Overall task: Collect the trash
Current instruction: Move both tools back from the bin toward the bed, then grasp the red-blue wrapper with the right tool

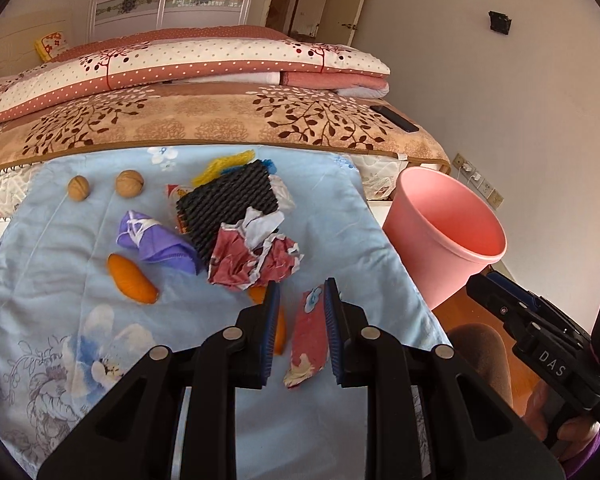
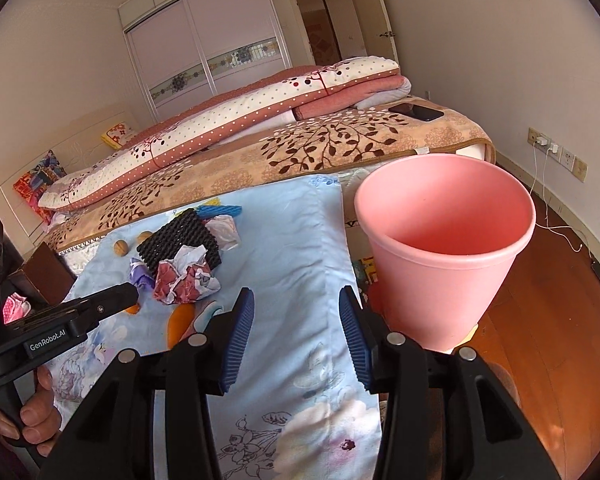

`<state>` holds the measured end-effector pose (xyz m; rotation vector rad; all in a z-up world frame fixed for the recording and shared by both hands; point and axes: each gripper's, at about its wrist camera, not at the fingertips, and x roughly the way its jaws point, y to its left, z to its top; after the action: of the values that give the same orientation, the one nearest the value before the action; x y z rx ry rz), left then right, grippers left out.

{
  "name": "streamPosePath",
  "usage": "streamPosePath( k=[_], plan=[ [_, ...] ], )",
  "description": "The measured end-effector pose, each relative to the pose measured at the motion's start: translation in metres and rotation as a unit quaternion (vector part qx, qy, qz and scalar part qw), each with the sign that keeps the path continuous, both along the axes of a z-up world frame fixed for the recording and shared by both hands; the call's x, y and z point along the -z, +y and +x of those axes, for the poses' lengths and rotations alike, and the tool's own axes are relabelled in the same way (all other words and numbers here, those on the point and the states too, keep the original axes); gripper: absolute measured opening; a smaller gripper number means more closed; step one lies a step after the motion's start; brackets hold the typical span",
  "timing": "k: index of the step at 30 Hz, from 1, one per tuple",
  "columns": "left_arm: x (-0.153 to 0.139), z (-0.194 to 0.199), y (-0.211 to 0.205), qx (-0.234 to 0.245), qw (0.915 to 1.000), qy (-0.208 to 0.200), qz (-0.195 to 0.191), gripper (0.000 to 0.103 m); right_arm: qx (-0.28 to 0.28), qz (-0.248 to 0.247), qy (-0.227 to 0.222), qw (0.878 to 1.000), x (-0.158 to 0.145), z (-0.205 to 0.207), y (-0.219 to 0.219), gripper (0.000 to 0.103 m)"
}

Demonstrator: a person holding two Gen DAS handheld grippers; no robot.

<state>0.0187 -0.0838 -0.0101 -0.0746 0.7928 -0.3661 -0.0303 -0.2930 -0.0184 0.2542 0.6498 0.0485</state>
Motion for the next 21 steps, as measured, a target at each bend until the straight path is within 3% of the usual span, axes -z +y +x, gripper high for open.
streamPosePath(
  k=[9,17,21],
  plan=[
    [0.001,-0.023,0.02,-0.019,0.9998,0.003,0.001,0.022,-0.04,-0.002,0.014,0.999,0.003,-0.001,0.025,0.044],
    [0.003,-0.032,0.031,-0.013,0.9999,0.003,-0.01,0.022,-0.043,-0.006,0.017,0.999,0.001,-0.007,0.041,0.063],
    [0.004,-0.034,0.037,-0.02,0.9997,0.005,-0.011,0.022,-0.046,-0.014,0.029,0.998,0.002,-0.007,0.048,0.065]
  ],
)
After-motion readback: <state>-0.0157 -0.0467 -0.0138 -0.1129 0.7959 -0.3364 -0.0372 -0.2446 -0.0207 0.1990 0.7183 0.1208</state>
